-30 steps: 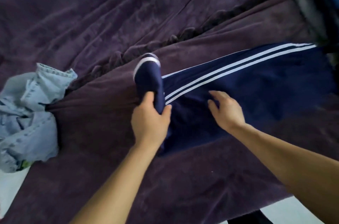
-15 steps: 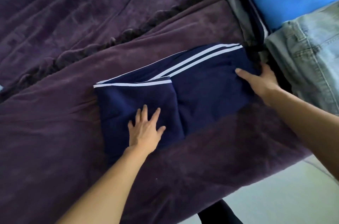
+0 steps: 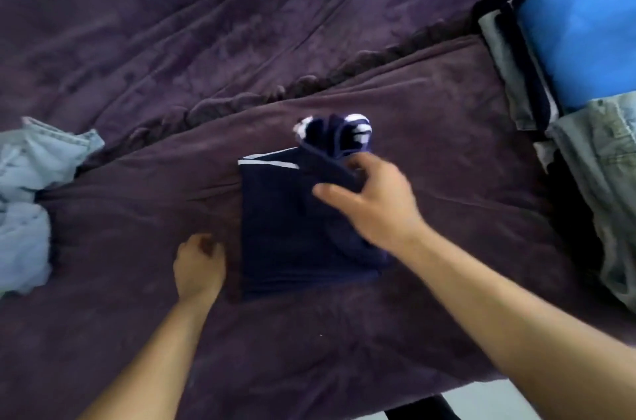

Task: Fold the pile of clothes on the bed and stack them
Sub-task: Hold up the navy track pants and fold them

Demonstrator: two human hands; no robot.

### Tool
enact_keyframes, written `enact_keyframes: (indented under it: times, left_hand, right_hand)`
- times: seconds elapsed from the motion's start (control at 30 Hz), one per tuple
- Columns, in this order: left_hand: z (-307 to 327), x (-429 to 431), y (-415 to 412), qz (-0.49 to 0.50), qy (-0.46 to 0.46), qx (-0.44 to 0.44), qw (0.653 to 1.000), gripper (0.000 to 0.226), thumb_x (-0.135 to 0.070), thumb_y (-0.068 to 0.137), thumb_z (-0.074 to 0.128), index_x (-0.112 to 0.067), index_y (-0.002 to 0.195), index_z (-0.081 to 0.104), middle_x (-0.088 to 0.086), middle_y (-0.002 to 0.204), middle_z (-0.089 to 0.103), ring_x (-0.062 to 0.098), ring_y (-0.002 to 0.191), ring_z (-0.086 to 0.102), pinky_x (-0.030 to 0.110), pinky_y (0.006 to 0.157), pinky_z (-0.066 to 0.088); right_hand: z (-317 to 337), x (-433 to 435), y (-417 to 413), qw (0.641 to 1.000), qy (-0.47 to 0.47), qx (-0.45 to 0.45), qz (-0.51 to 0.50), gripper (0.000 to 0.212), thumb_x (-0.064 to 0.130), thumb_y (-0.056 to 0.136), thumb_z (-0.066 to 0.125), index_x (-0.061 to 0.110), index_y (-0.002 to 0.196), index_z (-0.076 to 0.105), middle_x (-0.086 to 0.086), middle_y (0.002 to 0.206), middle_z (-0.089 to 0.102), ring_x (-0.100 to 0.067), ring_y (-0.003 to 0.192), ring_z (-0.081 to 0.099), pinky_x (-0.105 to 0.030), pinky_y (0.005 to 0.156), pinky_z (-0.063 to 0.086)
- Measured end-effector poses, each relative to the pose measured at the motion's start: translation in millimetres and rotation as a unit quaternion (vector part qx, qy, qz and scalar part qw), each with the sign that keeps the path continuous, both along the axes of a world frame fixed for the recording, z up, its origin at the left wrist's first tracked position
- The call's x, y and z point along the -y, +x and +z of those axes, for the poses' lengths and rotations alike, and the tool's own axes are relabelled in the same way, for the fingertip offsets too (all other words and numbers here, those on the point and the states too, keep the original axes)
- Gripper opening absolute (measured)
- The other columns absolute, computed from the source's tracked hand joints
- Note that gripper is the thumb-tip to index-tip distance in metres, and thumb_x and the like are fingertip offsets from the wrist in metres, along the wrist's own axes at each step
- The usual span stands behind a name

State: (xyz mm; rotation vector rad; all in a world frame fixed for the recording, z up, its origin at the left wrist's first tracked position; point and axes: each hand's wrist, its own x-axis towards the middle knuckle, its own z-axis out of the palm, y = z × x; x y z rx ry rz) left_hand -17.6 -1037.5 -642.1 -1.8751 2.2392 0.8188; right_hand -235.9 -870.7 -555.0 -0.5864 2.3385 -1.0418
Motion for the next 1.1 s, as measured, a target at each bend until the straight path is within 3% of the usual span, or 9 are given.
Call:
enact_keyframes:
  times: [0.07,0.13,0.2,0.3,0.4,0.57,0.67,0.87,1.1]
  left_hand:
    - [0,12,27,0.042,0.003,0.014,0.999,0.030,-0.012,0.089,0.058,-0.002,0.117,0.063,0.024,0.116,0.062,0.039,0.110,0.057,0.039,0.094,0.043]
    - [-1,18,46,0.065,0.005,0.019,0.998,0.028,-0.012,0.088,0.059,-0.004,0.115,0.064,0.023,0.113,0.064,0.038,0.109,0.058,0.040,0.095,0.043]
    - [-4,22,53,0.083,0.003,0.002,0.997,0.026,-0.014,0.089,0.059,-0.005,0.113,0.065,0.021,0.110,0.066,0.037,0.107,0.059,0.039,0.095,0.043]
    - [-10,23,37,0.082,0.004,-0.063,0.995,0.031,-0.024,0.092,0.059,-0.005,0.117,0.061,0.019,0.110,0.065,0.036,0.105,0.060,0.039,0.092,0.043]
    - [-18,10,-3,0.074,0.079,-0.140,0.984,0.056,-0.044,0.091,0.058,-0.012,0.135,0.046,0.014,0.132,0.055,0.032,0.119,0.053,0.037,0.099,0.039]
    - [-40,-6,-52,0.081,0.171,-0.185,0.964,0.081,-0.057,0.085,0.058,-0.021,0.148,0.022,0.010,0.143,0.046,0.031,0.129,0.045,0.041,0.106,0.037]
    - [-49,1,-46,0.046,0.150,-0.168,0.973,0.076,-0.040,0.086,0.065,-0.017,0.146,0.026,0.013,0.136,0.053,0.034,0.122,0.051,0.041,0.101,0.042]
    - [-23,-17,-25,-0.035,0.095,-0.156,0.983,0.076,-0.024,0.087,0.068,-0.018,0.148,0.023,0.011,0.140,0.051,0.037,0.120,0.052,0.033,0.090,0.040]
    - [56,-72,-42,-0.072,0.085,-0.184,0.977,0.078,-0.024,0.087,0.067,-0.027,0.150,0.021,0.007,0.144,0.048,0.037,0.119,0.054,0.036,0.088,0.043]
  right_hand:
    - [-20,37,40,0.989,0.083,-0.003,0.121,0.052,0.061,0.073,0.067,0.028,0.112,0.058,0.006,0.101,0.070,-0.023,0.096,0.064,-0.033,0.073,0.046]
    - [-47,56,75,0.955,0.138,0.073,0.252,0.059,0.051,0.082,0.065,0.029,0.133,0.048,0.003,0.120,0.064,-0.022,0.113,0.055,-0.034,0.086,0.047]
    - [-65,53,91,0.945,0.131,0.080,0.291,0.054,0.041,0.086,0.064,0.030,0.137,0.050,0.003,0.124,0.061,-0.018,0.118,0.050,-0.032,0.093,0.045]
    - [-81,26,79,0.986,0.046,-0.059,0.151,0.033,0.027,0.085,0.065,0.024,0.118,0.067,0.006,0.110,0.068,-0.019,0.107,0.057,-0.030,0.086,0.047]
    - [-96,-3,38,0.983,0.102,-0.144,0.047,0.040,0.028,0.086,0.063,0.021,0.126,0.059,-0.001,0.123,0.060,-0.027,0.113,0.052,-0.038,0.088,0.047]
    - [-131,-2,6,0.982,0.187,-0.012,0.006,0.086,0.066,0.081,0.055,0.037,0.150,0.013,0.000,0.154,0.028,-0.033,0.128,0.045,-0.044,0.095,0.042]
    - [-150,5,26,0.980,0.199,0.020,0.002,0.098,0.069,0.076,0.058,0.042,0.149,-0.001,-0.004,0.147,0.037,-0.037,0.116,0.055,-0.040,0.087,0.043]
    - [-124,-17,55,0.984,0.180,0.002,0.002,0.090,0.053,0.080,0.064,0.043,0.149,0.007,-0.006,0.131,0.057,-0.034,0.110,0.059,-0.041,0.090,0.047]
    - [-46,-68,33,0.976,0.217,-0.012,0.033,0.083,0.049,0.083,0.063,0.042,0.149,0.013,0.000,0.128,0.057,-0.029,0.108,0.059,-0.040,0.086,0.049]
